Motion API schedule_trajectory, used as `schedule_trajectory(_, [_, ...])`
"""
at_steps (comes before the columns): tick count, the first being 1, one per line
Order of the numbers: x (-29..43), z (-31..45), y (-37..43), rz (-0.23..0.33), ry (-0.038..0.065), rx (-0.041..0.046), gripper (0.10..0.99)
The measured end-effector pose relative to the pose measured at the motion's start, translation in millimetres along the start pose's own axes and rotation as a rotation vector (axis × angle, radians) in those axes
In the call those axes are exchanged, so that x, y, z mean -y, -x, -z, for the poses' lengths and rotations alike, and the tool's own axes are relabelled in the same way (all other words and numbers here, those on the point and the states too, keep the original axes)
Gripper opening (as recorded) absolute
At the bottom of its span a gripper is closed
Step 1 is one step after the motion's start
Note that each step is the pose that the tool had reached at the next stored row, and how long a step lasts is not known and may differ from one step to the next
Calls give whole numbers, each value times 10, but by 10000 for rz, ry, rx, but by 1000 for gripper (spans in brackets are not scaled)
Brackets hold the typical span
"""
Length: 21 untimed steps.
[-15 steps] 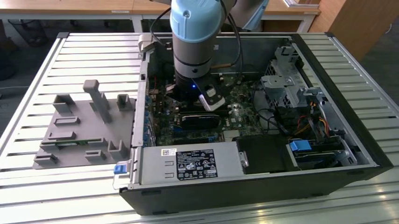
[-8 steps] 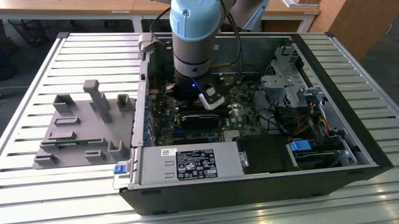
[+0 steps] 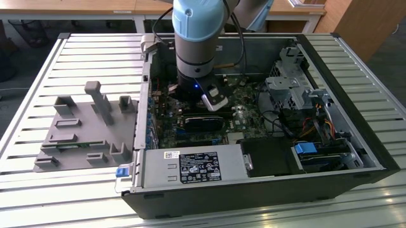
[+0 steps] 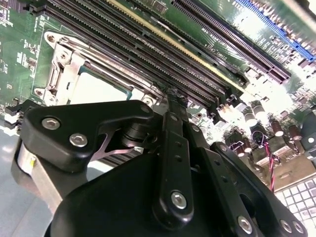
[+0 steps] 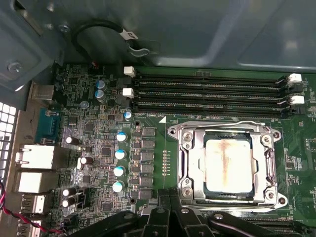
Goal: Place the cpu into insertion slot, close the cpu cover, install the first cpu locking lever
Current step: 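Install the first cpu locking lever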
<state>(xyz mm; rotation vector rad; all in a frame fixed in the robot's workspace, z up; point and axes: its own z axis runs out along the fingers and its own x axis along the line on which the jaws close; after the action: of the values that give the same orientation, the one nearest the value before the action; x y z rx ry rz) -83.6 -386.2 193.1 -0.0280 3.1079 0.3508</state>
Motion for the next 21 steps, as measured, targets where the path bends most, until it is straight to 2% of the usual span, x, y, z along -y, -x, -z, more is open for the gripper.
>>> schedule_trajectory(21, [-56, -13, -28, 0, 36, 2, 106])
